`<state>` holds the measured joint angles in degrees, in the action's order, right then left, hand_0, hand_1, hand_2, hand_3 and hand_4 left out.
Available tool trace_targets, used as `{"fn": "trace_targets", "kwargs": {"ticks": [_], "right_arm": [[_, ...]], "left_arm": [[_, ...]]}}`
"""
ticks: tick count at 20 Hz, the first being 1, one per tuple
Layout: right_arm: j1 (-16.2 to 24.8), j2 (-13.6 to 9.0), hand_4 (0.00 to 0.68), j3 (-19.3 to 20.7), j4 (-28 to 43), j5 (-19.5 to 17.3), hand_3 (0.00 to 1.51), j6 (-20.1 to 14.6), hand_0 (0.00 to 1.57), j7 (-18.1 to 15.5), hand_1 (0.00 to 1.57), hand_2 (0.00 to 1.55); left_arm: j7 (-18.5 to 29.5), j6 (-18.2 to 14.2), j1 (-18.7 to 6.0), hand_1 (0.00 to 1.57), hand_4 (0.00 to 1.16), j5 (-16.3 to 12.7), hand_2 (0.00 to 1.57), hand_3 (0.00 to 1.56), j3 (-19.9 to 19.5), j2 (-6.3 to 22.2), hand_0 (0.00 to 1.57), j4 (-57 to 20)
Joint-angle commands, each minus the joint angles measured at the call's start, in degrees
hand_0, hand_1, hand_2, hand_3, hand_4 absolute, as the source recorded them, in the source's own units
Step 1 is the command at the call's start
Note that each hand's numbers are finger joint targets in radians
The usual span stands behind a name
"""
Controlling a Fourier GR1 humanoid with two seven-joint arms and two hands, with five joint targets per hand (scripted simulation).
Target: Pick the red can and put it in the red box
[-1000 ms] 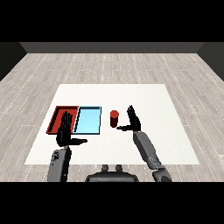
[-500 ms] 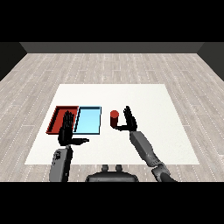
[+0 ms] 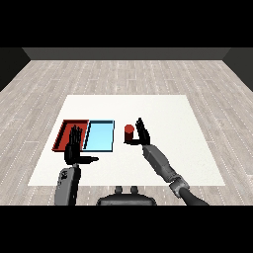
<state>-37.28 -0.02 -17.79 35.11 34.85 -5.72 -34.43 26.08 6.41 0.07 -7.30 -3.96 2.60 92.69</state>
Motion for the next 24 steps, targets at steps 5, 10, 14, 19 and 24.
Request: {"fn": "trace_targets", "kwargs": {"ticks": [5, 10, 14, 19, 24], "right_arm": [[-2.8, 0.0, 0.000, -3.8, -2.0, 5.1, 0.00, -3.2, 0.00, 1.2, 0.00, 0.00], [-5.5, 0.0, 0.000, -6.5, -7.5, 9.4, 0.00, -2.1, 0.00, -1.5, 0.00, 0.00], [-6.0, 0.0, 0.000, -8.2, -10.3, 11.2, 0.00, -2.1, 0.00, -3.2, 0.00, 0.00], [-7.4, 0.0, 0.000, -8.8, -9.4, 11.8, 0.00, -2.7, 0.00, -2.2, 0.00, 0.00], [-9.9, 0.0, 0.000, -8.0, -13.2, 11.7, 0.00, -0.5, 0.00, -1.4, 0.00, 0.00]], "left_arm": [[0.6, -0.2, 0.9, 0.00, 0.00, 0.8, 0.00, 0.00, 1.2, -1.1, 0.00, 0.0], [2.6, 2.2, -1.6, 0.00, 0.00, -1.9, 0.00, 0.00, -3.0, 1.9, 0.00, -4.2], [1.1, 0.9, 2.2, 0.00, 0.00, 0.0, 0.00, 0.00, 0.0, 0.2, 0.00, 0.6], [-1.3, 0.0, -0.6, 0.00, 0.00, -0.5, 0.00, 0.00, -0.3, 0.5, 0.00, 1.5], [-2.0, 0.5, 3.1, 0.00, 0.00, -1.2, 0.00, 0.00, 0.1, 0.4, 0.00, 4.8]]}}
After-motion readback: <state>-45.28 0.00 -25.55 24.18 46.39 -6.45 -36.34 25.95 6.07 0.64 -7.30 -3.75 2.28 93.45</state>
